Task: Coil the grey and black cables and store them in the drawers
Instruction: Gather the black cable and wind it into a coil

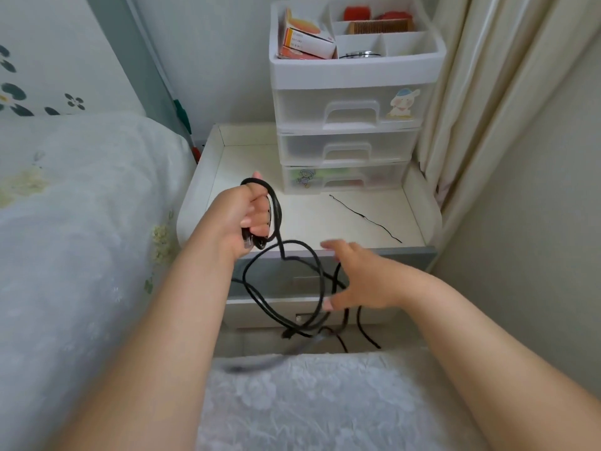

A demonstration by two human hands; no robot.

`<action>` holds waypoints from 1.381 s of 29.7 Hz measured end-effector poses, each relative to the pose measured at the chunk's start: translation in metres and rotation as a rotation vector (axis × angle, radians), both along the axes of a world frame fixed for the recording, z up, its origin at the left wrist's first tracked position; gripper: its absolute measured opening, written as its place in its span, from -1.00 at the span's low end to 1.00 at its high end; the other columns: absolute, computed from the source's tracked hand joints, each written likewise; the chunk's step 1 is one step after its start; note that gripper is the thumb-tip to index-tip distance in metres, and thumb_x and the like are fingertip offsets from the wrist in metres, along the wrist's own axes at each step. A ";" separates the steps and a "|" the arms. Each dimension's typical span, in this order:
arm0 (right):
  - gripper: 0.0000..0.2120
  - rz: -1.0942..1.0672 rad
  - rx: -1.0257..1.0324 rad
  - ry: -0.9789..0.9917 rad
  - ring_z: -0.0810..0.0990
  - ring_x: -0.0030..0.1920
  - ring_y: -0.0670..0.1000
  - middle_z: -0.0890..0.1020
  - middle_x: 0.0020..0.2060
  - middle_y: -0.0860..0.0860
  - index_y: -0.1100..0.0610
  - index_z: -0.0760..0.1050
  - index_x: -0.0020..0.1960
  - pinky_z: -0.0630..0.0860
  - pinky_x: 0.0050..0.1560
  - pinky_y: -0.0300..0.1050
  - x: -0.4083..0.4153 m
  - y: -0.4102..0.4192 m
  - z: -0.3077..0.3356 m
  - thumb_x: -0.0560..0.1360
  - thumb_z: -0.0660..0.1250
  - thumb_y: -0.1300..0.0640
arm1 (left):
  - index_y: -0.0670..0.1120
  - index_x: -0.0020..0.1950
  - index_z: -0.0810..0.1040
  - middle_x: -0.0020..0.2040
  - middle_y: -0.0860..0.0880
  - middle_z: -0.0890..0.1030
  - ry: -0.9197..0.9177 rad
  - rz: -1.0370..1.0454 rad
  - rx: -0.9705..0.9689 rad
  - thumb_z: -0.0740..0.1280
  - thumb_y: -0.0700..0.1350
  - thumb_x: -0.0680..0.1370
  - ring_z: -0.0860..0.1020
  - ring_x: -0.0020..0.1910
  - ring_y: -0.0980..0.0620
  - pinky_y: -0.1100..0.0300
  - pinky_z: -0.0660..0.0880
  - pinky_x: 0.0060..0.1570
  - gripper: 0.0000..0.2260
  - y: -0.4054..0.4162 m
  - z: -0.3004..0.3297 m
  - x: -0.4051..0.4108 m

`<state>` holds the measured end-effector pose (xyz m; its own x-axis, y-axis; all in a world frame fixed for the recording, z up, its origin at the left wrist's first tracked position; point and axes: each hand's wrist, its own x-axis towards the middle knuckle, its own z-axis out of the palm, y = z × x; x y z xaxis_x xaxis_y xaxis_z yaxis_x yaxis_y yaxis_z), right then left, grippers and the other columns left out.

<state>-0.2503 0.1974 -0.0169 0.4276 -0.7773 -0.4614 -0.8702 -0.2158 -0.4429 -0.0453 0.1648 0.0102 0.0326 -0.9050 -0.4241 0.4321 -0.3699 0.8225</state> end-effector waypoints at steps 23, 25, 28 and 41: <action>-0.54 -0.124 0.485 -1.013 0.58 0.15 -0.12 0.66 0.05 -0.02 0.10 0.21 0.34 0.36 0.26 -0.17 0.055 0.028 0.003 0.53 0.32 0.07 | -0.06 -0.31 0.16 -0.50 0.04 0.20 -0.538 0.150 -0.469 0.09 0.10 0.65 0.13 -0.56 0.07 0.23 0.12 -0.55 -0.61 0.008 0.002 -0.021; -0.53 -0.109 0.548 -1.028 0.57 0.11 -0.12 0.64 0.04 -0.06 0.13 0.22 0.32 0.38 0.29 -0.13 0.061 0.032 -0.001 0.50 0.34 0.12 | -0.05 -0.28 0.15 -0.52 0.08 0.20 -0.615 0.173 -0.466 0.07 0.13 0.63 0.14 -0.58 0.08 0.23 0.11 -0.55 -0.62 0.007 0.001 -0.023; -0.71 -0.035 0.514 -0.964 0.55 0.04 -0.05 0.61 -0.07 0.00 0.18 0.32 0.19 0.39 0.32 0.02 0.071 0.039 -0.008 0.54 0.31 0.15 | -0.06 -0.27 0.17 -0.48 0.03 0.25 -0.766 0.173 -0.451 0.07 0.16 0.62 0.20 -0.57 0.07 0.25 0.14 -0.57 -0.62 0.002 -0.002 -0.024; -0.79 -0.777 -0.583 -0.935 0.31 -0.49 -0.22 0.38 -0.47 -0.15 0.01 0.45 -0.23 0.26 -0.42 -0.40 -0.015 -0.033 0.026 0.58 0.24 0.05 | -0.08 -0.21 0.29 -0.48 0.05 0.29 -0.858 -0.671 -0.250 0.29 0.24 0.47 0.18 -0.57 0.10 0.26 0.17 -0.57 -0.59 0.021 0.013 0.000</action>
<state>-0.2656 0.1644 0.0095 -0.2397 -0.9416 0.2367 -0.2769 -0.1674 -0.9462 -0.0453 0.1860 0.0233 -0.3000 -0.9060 -0.2987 -0.5399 -0.0969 0.8361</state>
